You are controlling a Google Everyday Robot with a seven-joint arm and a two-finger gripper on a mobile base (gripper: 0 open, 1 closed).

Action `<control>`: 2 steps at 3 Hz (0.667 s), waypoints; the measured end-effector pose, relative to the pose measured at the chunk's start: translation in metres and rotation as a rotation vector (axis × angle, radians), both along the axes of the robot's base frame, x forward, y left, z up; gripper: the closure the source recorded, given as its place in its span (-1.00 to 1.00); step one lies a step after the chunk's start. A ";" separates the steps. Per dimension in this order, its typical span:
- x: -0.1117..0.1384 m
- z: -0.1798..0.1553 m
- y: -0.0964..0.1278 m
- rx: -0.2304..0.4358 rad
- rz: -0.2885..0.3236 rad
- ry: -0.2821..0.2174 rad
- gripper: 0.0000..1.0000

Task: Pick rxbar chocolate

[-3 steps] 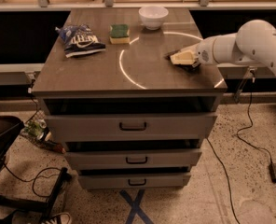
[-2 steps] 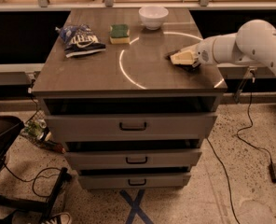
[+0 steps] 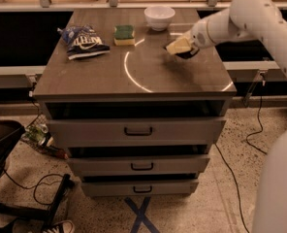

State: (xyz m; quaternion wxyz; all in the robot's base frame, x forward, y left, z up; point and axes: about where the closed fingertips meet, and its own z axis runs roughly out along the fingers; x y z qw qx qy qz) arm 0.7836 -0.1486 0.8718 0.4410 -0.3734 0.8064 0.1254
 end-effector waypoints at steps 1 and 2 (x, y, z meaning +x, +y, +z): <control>0.018 0.031 0.028 -0.033 0.070 -0.001 1.00; 0.028 0.066 0.042 0.009 0.114 -0.043 1.00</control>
Offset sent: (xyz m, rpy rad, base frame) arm 0.0519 0.0473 0.1285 0.0706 -0.1078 0.1637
